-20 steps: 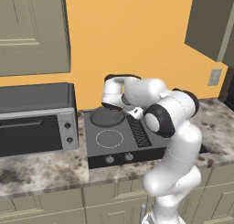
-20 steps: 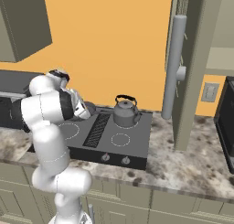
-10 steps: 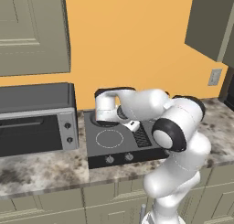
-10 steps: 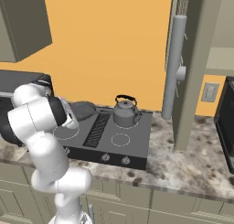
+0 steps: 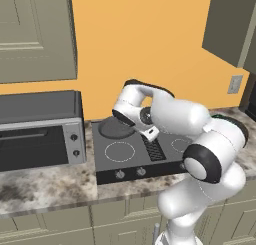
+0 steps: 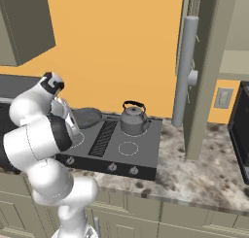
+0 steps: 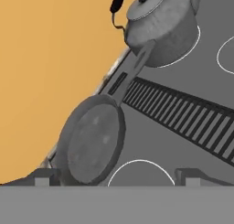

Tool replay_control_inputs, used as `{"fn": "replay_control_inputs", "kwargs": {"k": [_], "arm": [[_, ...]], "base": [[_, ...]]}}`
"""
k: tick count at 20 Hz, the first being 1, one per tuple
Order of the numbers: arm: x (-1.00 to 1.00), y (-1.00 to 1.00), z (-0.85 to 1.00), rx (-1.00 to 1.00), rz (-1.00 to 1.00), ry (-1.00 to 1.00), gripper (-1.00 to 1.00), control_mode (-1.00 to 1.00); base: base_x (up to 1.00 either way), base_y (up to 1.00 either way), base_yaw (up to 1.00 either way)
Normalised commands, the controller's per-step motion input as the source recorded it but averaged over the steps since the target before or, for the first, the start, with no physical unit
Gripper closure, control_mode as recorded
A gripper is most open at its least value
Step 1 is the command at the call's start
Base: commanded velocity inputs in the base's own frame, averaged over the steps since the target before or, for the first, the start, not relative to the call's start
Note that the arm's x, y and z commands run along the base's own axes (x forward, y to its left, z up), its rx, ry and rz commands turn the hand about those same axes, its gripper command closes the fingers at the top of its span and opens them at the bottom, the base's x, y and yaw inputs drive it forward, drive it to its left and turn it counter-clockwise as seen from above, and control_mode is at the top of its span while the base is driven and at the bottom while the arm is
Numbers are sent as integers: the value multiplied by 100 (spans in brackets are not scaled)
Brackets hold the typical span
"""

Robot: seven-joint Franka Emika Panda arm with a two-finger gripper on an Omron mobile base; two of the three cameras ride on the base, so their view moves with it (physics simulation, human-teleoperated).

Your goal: Pick the pan from the cabinet and place it on the stove. Then turn on the stove burner for the pan.

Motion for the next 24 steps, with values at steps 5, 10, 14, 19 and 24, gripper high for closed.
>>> {"fn": "replay_control_inputs", "kwargs": {"k": [5, 10, 14, 19, 24], "arm": [[-37, 18, 89, 0, -23, 18, -100, -100], [-29, 23, 96, 0, -21, 19, -100, -100], [-15, 29, 100, -3, -19, 23, -100, -100], [-25, 42, 97, 0, -31, 18, -100, -100], [-29, 41, 77, 3, -43, 19, -100, -100]], "base": [[0, 0, 0], [0, 0, 0], [0, 0, 0], [0, 0, 0], [0, 0, 0]]}}
